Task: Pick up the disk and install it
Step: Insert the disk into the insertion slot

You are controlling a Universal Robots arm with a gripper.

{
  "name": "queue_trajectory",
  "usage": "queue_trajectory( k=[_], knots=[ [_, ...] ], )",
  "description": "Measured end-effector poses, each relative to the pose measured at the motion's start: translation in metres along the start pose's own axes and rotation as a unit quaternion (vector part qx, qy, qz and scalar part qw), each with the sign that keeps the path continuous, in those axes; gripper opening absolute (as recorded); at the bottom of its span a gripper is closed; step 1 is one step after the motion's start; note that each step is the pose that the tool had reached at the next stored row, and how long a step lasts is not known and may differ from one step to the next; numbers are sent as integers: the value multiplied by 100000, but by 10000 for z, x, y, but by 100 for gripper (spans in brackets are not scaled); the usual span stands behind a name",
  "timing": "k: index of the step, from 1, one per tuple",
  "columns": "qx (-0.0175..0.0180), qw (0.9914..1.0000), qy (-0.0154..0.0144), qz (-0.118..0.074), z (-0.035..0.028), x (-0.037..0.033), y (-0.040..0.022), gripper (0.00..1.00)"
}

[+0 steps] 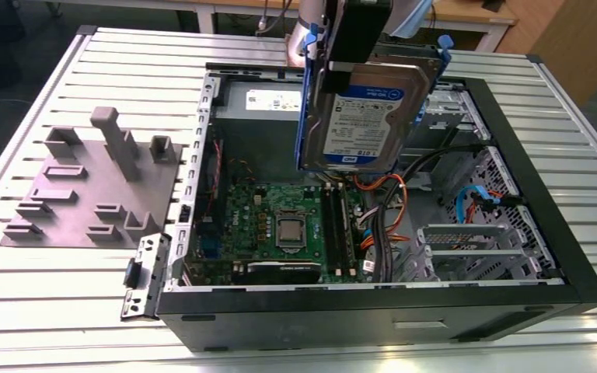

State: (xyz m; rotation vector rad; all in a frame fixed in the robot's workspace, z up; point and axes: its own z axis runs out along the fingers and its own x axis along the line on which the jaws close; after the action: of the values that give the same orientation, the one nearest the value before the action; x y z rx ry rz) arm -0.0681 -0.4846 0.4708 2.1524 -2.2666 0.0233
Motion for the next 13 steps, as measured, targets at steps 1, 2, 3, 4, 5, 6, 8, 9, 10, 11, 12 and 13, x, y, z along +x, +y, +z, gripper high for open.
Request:
queue_trajectory(
  k=[1,2,3,4,5,6,8,9,10,11,12,13],
  knots=[
    [0,100000,0,-1,0,0,0,36],
    [-1,100000,0,-2,0,0,0,36],
    [-1,100000,-1,-2,0,0,0,36],
    [-1,100000,1,-3,0,0,0,36],
    [-1,100000,0,-1,0,0,0,36],
    [-1,100000,0,-2,0,0,0,36],
    [1,100000,-2,-2,0,1,0,36],
    [0,100000,0,-3,0,1,0,36],
    [-2,100000,-2,1,0,1,0,36],
    [1,100000,-3,-1,0,5,0,36],
    [-2,100000,3,-11,0,15,-2,36],
    [-1,100000,4,-4,1,31,-2,36]
  ],
)
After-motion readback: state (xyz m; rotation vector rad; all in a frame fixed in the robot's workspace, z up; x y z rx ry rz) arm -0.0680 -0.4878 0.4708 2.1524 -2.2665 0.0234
